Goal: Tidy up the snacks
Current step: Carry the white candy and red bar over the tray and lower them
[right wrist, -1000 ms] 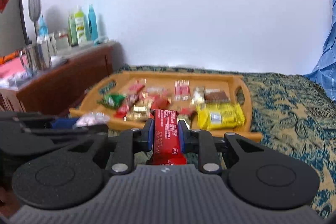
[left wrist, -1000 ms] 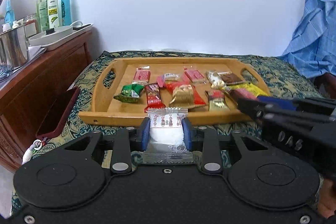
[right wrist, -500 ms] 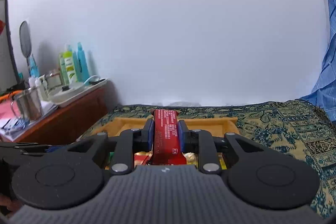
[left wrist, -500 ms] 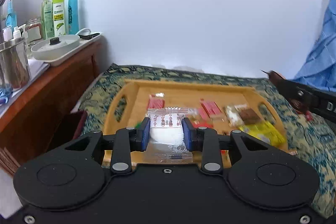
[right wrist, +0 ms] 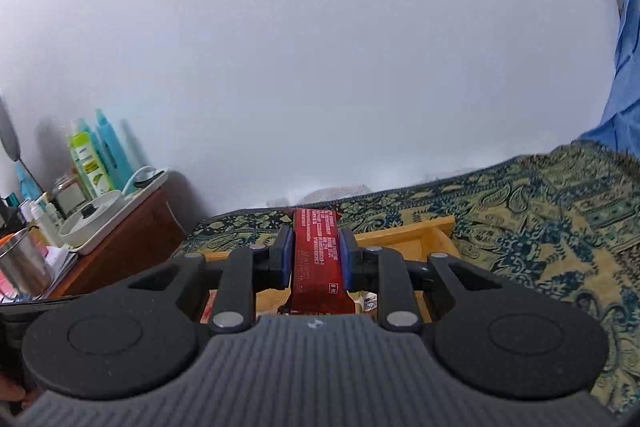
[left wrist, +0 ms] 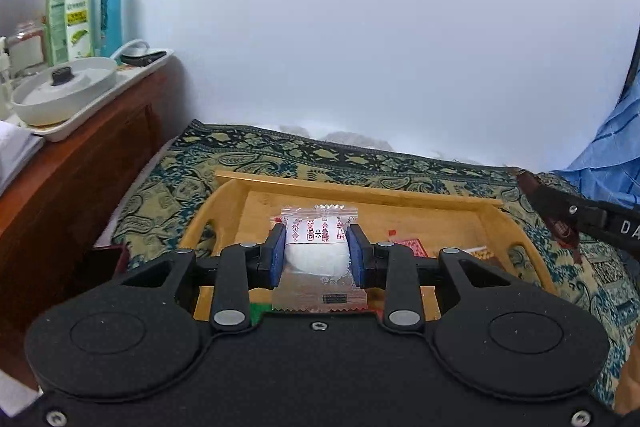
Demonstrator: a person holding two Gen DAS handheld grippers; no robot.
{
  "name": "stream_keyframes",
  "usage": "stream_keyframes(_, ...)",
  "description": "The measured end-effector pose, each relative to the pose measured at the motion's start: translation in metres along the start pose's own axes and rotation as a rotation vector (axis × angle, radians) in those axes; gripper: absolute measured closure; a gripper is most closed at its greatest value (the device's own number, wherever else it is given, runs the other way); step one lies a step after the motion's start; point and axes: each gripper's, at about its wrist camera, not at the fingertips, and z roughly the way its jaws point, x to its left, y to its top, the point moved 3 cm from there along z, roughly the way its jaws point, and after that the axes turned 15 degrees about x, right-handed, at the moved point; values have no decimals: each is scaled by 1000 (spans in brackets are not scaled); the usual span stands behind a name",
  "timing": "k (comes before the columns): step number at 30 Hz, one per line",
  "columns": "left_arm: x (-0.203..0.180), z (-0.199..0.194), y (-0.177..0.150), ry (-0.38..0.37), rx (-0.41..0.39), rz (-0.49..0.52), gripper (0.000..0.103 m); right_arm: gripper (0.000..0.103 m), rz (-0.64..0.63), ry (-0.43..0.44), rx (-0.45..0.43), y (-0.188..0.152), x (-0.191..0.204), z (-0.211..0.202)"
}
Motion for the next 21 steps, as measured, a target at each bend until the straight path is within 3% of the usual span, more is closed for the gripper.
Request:
stream_keyframes(13, -9, 77, 22, 37, 53, 20, 73, 75, 27, 2, 123, 10, -10, 78)
stream_keyframes(21, -17, 108, 28, 27, 74, 29, 72, 75, 45, 8, 154, 13, -9, 111)
